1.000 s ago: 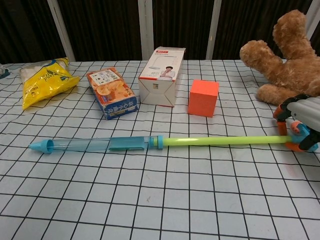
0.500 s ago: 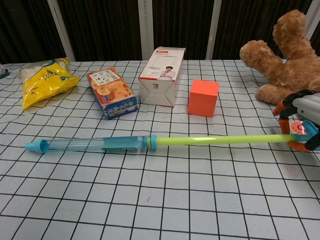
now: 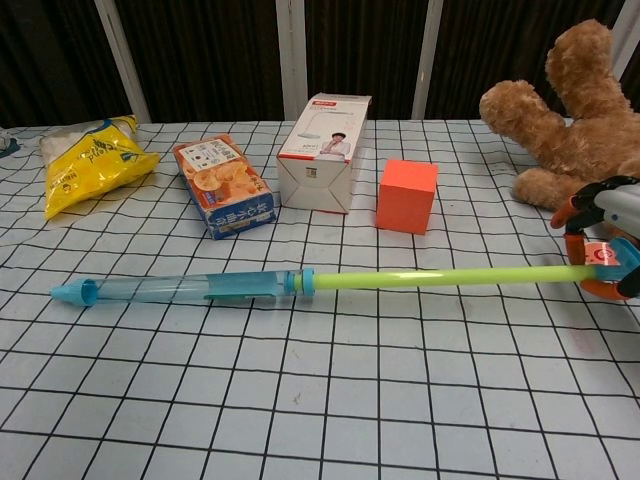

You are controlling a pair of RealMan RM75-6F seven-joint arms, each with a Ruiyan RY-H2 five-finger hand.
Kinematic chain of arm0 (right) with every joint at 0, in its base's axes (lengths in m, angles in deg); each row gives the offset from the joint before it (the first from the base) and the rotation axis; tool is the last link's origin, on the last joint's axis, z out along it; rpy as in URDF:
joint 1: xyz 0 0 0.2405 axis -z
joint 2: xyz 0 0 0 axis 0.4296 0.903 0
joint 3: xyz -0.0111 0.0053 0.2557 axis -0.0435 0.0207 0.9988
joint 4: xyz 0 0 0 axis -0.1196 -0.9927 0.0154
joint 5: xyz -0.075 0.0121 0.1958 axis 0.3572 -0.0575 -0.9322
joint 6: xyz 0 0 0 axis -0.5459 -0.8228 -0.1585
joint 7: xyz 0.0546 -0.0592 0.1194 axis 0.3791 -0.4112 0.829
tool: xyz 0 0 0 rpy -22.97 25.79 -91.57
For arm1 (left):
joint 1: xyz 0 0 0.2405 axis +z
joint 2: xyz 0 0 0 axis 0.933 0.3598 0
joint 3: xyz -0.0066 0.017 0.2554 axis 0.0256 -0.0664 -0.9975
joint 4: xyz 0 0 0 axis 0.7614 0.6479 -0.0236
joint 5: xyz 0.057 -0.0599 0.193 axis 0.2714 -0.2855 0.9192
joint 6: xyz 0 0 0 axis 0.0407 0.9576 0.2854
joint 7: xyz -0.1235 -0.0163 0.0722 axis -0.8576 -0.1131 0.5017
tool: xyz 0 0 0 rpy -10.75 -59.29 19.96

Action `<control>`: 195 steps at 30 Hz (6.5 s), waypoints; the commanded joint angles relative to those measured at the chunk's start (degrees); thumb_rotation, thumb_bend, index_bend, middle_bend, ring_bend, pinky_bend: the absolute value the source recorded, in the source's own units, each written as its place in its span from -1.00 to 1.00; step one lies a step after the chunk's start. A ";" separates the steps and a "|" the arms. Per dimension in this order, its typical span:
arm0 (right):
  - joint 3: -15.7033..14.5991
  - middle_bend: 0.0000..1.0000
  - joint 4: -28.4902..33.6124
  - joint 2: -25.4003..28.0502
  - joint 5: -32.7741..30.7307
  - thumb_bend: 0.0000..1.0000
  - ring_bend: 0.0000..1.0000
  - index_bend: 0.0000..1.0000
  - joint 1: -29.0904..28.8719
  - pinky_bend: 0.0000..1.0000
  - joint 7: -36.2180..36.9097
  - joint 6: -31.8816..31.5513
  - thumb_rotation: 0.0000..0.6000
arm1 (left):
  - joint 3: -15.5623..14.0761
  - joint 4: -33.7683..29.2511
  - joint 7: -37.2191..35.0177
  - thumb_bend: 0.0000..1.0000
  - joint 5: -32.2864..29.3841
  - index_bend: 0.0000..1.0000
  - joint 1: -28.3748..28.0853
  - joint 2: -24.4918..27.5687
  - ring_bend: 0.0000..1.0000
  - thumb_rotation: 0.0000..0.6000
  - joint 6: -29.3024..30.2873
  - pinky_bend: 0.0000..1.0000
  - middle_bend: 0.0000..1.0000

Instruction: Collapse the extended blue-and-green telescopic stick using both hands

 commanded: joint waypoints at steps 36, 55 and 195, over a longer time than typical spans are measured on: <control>0.00 -0.52 0.33 0.53 0.16 -0.19 -0.78 0.26 -0.05 -1.00 1.27 -0.07 1.00 | 2.66 7.87 21.40 -0.17 -20.51 -0.18 -15.67 -23.40 -1.00 1.00 -4.32 -1.00 -0.72; -0.26 -0.51 0.62 0.22 0.67 -0.19 -0.78 0.26 -0.07 -1.00 0.45 -0.59 1.00 | 1.09 8.95 19.21 0.02 -20.16 0.06 -15.95 -23.47 -1.00 1.00 -2.53 -1.00 -0.68; -1.66 -1.00 17.66 13.84 0.95 -0.41 -1.00 -1.00 9.15 -1.00 5.54 -16.14 1.00 | -10.64 -7.06 -1.47 -0.51 1.76 -0.89 -4.39 -1.28 -1.00 1.00 15.39 -1.00 -1.00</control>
